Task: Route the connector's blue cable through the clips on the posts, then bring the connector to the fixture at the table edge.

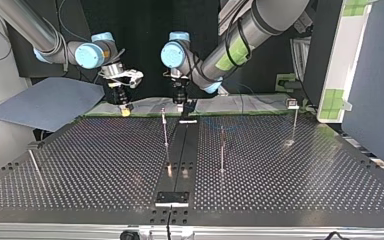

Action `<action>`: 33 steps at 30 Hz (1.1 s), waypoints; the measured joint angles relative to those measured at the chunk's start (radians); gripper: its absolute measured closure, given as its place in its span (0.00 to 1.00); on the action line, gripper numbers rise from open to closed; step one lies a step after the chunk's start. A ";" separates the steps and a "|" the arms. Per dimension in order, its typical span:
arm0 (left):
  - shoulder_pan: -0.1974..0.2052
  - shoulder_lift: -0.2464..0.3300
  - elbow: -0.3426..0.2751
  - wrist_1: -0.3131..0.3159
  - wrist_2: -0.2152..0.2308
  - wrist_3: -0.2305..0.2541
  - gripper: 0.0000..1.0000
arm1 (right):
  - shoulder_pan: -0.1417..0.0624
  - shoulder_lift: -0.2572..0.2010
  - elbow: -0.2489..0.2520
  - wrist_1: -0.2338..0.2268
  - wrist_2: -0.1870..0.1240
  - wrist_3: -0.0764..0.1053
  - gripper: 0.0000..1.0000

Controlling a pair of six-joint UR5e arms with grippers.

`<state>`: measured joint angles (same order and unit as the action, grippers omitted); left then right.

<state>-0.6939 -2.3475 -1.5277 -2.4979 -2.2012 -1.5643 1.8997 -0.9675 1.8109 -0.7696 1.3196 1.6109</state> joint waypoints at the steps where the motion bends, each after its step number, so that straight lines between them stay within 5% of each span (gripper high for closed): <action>1: 0.001 0.000 0.001 0.000 0.000 0.000 1.00 | -0.001 0.000 -0.001 0.000 -0.001 0.000 1.00; 15: 0.012 0.000 0.018 -0.004 0.019 0.003 1.00 | -0.019 0.001 -0.017 0.000 -0.009 0.019 1.00; 33: 0.025 -0.003 0.035 -0.018 0.055 0.004 1.00 | -0.038 0.004 -0.027 0.008 -0.008 0.020 1.00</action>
<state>-0.6692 -2.3506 -1.4927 -2.5157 -2.1467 -1.5603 1.8621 -0.9636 1.7836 -0.7615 1.3117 1.6309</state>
